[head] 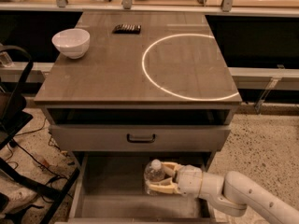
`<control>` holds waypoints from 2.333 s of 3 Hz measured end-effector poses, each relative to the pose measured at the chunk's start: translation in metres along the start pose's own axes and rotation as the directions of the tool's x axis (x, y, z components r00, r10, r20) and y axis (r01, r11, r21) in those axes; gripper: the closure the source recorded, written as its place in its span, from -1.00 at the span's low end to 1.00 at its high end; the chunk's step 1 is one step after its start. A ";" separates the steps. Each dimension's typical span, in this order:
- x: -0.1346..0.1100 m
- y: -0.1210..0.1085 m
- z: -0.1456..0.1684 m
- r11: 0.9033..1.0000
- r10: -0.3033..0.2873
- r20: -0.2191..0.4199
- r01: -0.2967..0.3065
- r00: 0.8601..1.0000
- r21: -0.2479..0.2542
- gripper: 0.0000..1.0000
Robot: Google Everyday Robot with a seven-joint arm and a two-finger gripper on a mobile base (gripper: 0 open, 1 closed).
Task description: Place water bottle into middle drawer
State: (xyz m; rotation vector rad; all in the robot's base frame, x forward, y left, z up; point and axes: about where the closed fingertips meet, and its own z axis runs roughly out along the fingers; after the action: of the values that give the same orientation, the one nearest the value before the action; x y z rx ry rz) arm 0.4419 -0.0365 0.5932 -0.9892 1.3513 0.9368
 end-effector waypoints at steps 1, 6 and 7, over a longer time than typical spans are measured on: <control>0.021 0.003 0.033 1.000 -0.002 -0.010 0.002 1.000 -0.027 1.00; 0.112 0.020 0.137 0.991 0.052 0.003 -0.051 0.999 -0.126 1.00; 0.112 0.020 0.137 0.991 0.053 0.003 -0.052 0.999 -0.126 1.00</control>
Offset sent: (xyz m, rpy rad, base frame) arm 0.0190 0.0835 -0.0660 0.0291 0.0535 0.0715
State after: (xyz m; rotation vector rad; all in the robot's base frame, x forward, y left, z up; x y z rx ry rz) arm 0.4693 0.0958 0.4774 -1.0490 1.3309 1.0746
